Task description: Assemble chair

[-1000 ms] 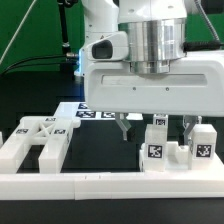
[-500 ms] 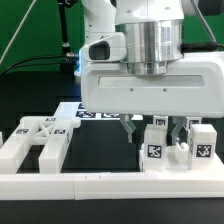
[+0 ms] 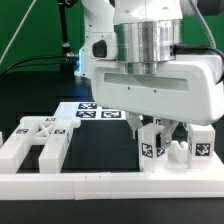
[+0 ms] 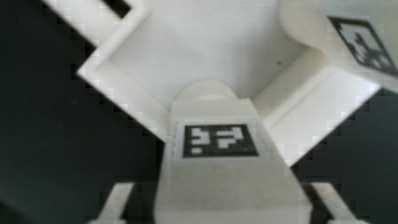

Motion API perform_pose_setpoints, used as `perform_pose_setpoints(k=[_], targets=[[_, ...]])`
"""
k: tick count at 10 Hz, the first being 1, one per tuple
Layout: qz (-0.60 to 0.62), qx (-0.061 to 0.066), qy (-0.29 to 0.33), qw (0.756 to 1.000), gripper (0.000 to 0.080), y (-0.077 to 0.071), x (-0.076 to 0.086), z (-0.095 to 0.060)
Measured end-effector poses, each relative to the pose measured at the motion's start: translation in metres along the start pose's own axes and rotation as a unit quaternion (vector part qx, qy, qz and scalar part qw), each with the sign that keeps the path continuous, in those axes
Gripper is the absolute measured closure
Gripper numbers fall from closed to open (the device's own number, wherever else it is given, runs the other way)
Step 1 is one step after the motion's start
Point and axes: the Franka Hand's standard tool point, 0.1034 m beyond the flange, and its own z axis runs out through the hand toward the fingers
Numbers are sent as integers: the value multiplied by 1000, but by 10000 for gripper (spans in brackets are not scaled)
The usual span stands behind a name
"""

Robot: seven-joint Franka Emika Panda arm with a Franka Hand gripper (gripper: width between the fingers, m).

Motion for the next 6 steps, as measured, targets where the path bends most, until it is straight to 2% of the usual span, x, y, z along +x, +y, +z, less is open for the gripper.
perform_pose_setpoints(k=[1,3,6], targets=[[96,3,-7,995,514,1,1,0],[240,6,-21,970,514,2,1,0],[383,1,-21,923,512,0,-6,2]])
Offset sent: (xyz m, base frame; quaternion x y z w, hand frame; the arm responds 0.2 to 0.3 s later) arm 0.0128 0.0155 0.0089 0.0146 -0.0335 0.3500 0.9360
